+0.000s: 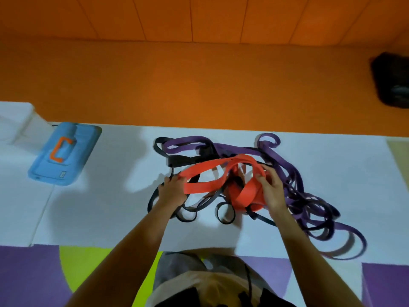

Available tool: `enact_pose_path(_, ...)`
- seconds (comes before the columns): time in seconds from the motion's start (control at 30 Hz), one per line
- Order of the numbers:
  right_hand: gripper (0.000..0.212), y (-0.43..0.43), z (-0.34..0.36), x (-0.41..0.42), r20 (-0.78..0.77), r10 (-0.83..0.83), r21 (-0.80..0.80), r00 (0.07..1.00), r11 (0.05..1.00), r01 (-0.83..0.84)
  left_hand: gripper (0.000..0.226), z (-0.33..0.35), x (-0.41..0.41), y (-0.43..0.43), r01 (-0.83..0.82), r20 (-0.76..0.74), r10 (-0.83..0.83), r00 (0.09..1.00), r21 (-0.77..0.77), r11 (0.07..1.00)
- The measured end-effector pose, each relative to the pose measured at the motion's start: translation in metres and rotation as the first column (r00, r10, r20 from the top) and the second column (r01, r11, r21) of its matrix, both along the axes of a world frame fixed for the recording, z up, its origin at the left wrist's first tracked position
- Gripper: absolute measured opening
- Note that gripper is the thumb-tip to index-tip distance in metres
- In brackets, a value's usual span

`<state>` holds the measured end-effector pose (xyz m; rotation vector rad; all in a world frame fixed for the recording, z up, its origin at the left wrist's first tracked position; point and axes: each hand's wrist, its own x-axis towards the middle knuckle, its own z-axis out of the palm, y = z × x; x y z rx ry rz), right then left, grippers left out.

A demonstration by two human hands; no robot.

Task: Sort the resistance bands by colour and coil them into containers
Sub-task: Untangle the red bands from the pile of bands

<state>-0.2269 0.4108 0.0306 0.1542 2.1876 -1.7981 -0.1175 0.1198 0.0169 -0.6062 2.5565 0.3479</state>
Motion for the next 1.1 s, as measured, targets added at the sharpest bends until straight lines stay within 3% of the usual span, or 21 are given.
enact_pose_path(0.1,0.025,0.011,0.000,0.005,-0.001,-0.027,0.006,1.000,1.000,0.027,0.022,0.002,-0.007,-0.005,-0.021,-0.107,0.012,0.994,-0.087,0.996)
enact_pose_path(0.17,0.026,0.018,-0.003,0.007,0.000,-0.046,0.053,0.999,0.998,0.046,0.016,0.009,-0.010,-0.013,-0.081,-0.255,0.075,0.964,-0.015,0.997)
enact_pose_path(0.27,0.029,0.018,-0.007,0.010,0.034,-0.119,0.112,0.992,0.987,0.114,0.010,0.028,-0.008,-0.025,-0.158,-0.513,0.197,0.836,0.118,0.980)
enact_pose_path(0.37,0.030,0.005,-0.009,0.015,0.016,-0.150,0.189,0.989,0.971,0.144,0.010,0.052,-0.005,-0.039,-0.226,-0.672,0.271,0.689,0.156,0.962)
enact_pose_path(0.5,0.025,-0.036,-0.008,0.023,-0.057,-0.008,0.272,0.998,0.962,0.023,0.005,0.070,0.005,-0.074,-0.438,-0.733,0.484,0.478,0.279,0.855)
enact_pose_path(0.57,0.022,-0.066,-0.004,0.028,-0.094,0.139,0.323,0.986,0.941,-0.102,0.009,0.068,0.015,-0.098,-0.541,-0.718,0.540,0.439,0.268,0.797)
enact_pose_path(0.73,0.018,-0.135,0.003,0.049,-0.155,0.547,0.488,0.822,0.766,-0.418,0.008,0.043,0.047,-0.142,-0.661,-0.613,0.590,0.525,0.143,0.737)
enact_pose_path(0.9,0.028,-0.160,0.001,0.063,-0.176,0.759,0.691,0.627,0.549,-0.471,0.010,0.012,0.058,-0.139,-0.590,-0.450,0.518,0.727,-0.024,0.807)
enact_pose_path(0.97,0.030,-0.152,0.001,0.063,-0.173,0.767,0.697,0.617,0.538,-0.473,0.010,0.003,0.058,-0.134,-0.541,-0.405,0.477,0.780,-0.052,0.840)
enact_pose_path(1.1,0.027,-0.111,0.004,0.053,-0.251,0.694,0.716,0.675,0.602,-0.353,0.024,-0.011,0.057,-0.116,-0.473,-0.347,0.435,0.831,-0.031,0.880)
